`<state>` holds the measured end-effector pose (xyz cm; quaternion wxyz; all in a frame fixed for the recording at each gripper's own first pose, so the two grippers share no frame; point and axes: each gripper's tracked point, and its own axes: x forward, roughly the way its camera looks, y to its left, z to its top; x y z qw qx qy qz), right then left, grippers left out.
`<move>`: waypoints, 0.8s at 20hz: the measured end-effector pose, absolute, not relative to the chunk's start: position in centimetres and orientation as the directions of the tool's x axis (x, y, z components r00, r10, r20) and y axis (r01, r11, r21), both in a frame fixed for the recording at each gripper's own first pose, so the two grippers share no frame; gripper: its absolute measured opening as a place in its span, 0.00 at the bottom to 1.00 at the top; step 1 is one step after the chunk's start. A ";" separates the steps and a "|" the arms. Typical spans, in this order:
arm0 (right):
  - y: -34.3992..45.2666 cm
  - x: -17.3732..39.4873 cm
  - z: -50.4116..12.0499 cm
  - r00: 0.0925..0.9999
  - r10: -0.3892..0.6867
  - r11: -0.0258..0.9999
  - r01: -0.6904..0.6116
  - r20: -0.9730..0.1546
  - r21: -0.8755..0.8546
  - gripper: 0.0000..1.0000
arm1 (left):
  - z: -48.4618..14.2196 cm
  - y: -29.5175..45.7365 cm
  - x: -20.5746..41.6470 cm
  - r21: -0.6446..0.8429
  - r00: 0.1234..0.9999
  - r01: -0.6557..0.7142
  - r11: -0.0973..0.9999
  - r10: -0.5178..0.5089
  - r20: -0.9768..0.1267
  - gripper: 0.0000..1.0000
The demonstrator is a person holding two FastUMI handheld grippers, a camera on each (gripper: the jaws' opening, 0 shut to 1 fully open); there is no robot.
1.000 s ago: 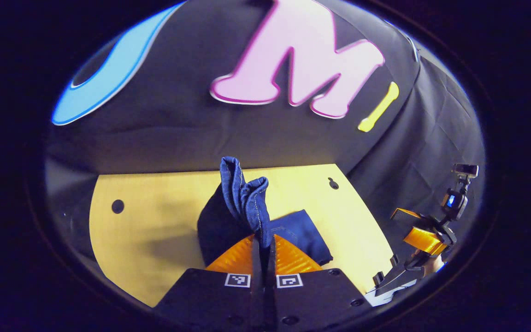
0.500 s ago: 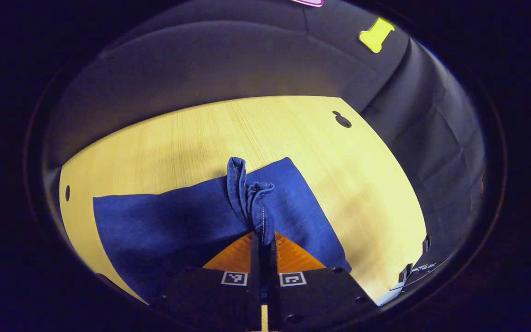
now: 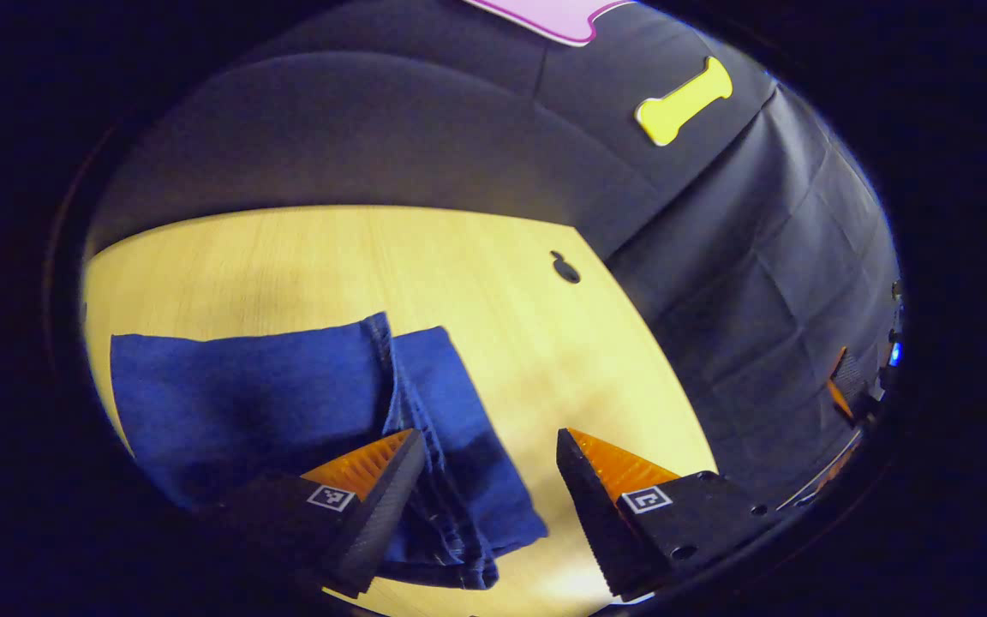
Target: Grasp the waist and the cuffs of the jeans and fold them to make the two legs overlap; first hold the waist and fold one-third of the jeans toward the cuffs, then hold the cuffs and fold the remaining one-third in the same direction to finish folding.
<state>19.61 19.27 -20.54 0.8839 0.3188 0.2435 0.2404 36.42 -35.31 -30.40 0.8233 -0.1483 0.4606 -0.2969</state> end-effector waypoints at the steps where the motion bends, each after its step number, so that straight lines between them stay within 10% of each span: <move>1: 19.3 19.4 -19.9 0.772 0.577 0.679 -0.273 -0.266 0.681 0.97 | -28.3 -35.4 36.2 -0.507 0.429 0.388 0.770 -0.638 -0.640 0.97; 8: 18.4 15.1 -13.8 0.825 0.531 0.723 -0.320 -0.197 0.612 0.96 | -14.1 -29.5 30.8 -0.347 0.682 0.460 0.817 -0.576 -0.451 0.97; 16: 16.6 4.9 -5.1 0.878 0.448 0.835 -0.344 -0.167 0.429 0.96 | -2.9 -15.6 13.6 -0.139 0.926 0.214 0.967 -0.246 -0.287 0.96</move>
